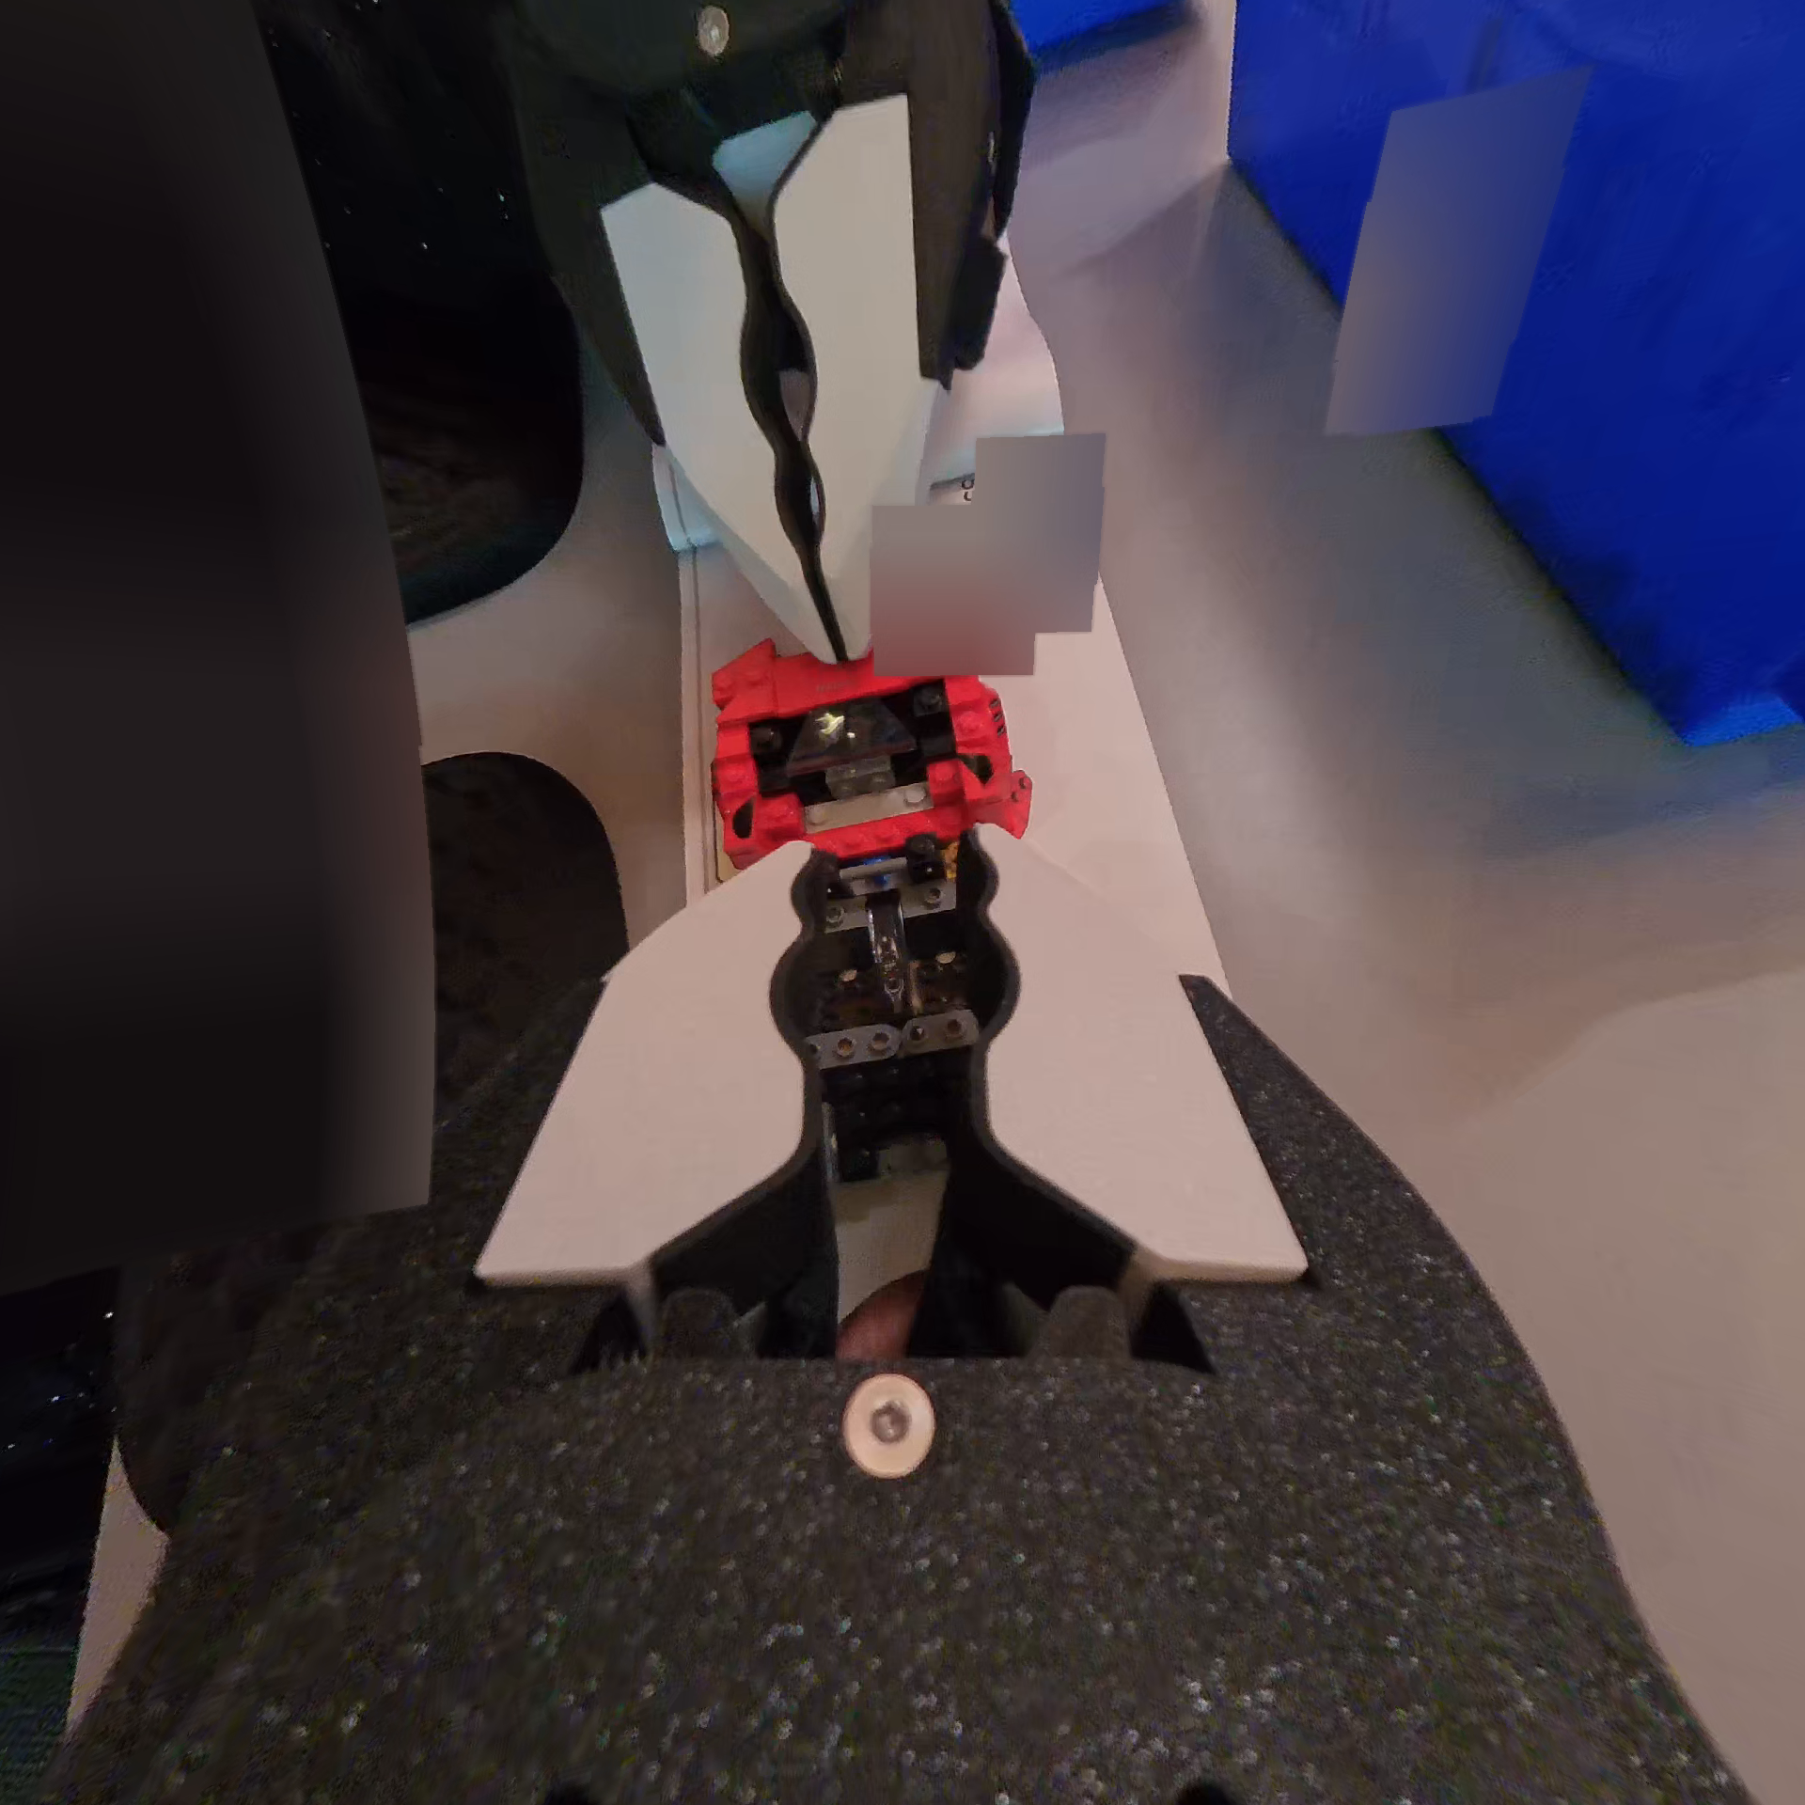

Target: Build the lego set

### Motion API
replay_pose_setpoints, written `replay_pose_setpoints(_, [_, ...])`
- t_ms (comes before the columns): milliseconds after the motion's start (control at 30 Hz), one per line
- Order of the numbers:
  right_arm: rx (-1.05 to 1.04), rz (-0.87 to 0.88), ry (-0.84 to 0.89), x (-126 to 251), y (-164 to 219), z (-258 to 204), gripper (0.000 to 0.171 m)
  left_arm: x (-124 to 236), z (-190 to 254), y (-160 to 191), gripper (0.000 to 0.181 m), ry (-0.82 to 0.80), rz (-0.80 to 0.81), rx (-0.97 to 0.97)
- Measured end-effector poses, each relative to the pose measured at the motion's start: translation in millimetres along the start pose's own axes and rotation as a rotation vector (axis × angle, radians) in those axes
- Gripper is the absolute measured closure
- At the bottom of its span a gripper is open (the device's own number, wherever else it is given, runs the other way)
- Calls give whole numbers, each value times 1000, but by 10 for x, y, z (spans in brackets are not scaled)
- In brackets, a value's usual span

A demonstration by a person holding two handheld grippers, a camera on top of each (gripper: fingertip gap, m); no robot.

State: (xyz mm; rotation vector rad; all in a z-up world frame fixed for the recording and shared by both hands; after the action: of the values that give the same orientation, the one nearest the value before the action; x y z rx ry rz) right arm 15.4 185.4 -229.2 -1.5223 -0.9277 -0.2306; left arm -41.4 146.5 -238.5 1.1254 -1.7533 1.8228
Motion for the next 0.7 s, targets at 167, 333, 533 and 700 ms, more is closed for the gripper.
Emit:
replay_pose_setpoints(167, [-13,-12,11,-9,52,11,146,-9,33,-8,181,10,-6,-13])
replay_pose_setpoints(333, [-24,-24,17,-50,79,18,146,-11,57,-11,181,0,-58,-74])
replay_pose_setpoints(533, [-37,-18,25,-81,68,22,147,-6,76,-4,181,-53,-62,-121])
replay_pose_setpoints(700, [-112,34,83,-61,-81,176,159,-1,88,-7,181,-56,-69,-106])
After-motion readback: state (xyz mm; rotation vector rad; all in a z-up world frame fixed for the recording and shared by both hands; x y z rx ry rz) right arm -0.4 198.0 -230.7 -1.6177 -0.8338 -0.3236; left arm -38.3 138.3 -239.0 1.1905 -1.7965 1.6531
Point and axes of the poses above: each gripper's, where its closed fingertips meet, x back along the fingers, y out of its underside, z = x × y across the jaws, the point moved 1 cm from there along x, back along the fingers, and after that the axes turned 6 degrees about -z, right-handed, at the moved point
